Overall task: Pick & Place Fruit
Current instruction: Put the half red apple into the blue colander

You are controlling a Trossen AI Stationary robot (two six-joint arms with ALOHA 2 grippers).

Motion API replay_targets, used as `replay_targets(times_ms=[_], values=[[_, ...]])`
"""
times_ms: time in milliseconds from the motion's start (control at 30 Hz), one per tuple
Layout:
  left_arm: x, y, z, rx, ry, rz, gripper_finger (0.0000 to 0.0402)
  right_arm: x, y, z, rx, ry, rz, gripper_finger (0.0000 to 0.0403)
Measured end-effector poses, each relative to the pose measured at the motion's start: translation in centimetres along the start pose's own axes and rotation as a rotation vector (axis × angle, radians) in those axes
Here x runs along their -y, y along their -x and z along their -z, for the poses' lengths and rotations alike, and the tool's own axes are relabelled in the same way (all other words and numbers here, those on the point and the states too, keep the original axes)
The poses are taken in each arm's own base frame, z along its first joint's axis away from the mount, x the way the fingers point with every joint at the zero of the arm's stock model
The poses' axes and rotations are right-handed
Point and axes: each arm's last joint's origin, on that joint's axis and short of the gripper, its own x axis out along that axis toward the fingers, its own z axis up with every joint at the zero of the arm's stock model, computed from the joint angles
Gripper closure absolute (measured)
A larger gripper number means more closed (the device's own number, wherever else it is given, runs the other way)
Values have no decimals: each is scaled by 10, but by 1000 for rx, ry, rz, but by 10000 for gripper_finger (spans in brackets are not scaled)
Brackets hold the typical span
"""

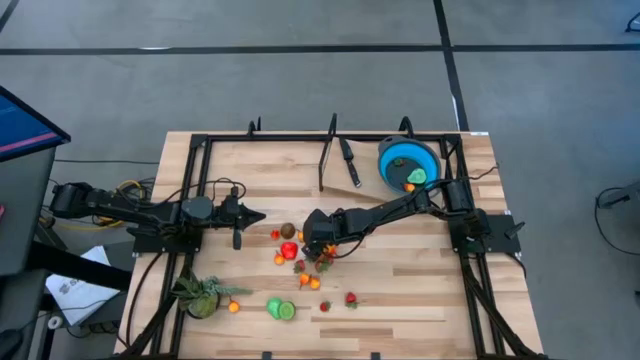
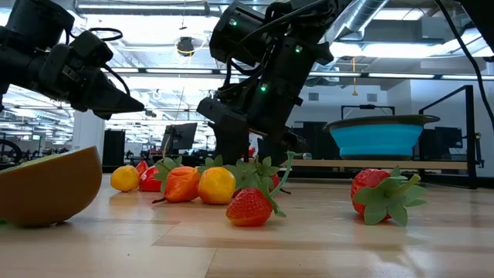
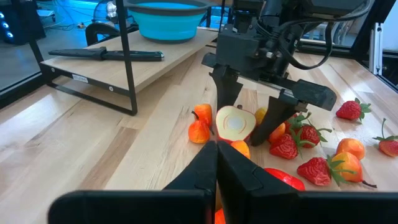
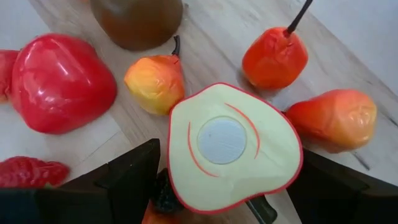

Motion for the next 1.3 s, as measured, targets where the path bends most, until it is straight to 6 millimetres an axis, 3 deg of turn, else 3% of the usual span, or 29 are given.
replay_targets(times_ms=[467, 1300], values=[[0, 0, 0, 0, 0, 1, 401, 0, 0, 0, 1, -3, -1, 55], [0, 0, 0, 0, 0, 0, 401, -1, 0, 0, 1, 1, -2, 66]])
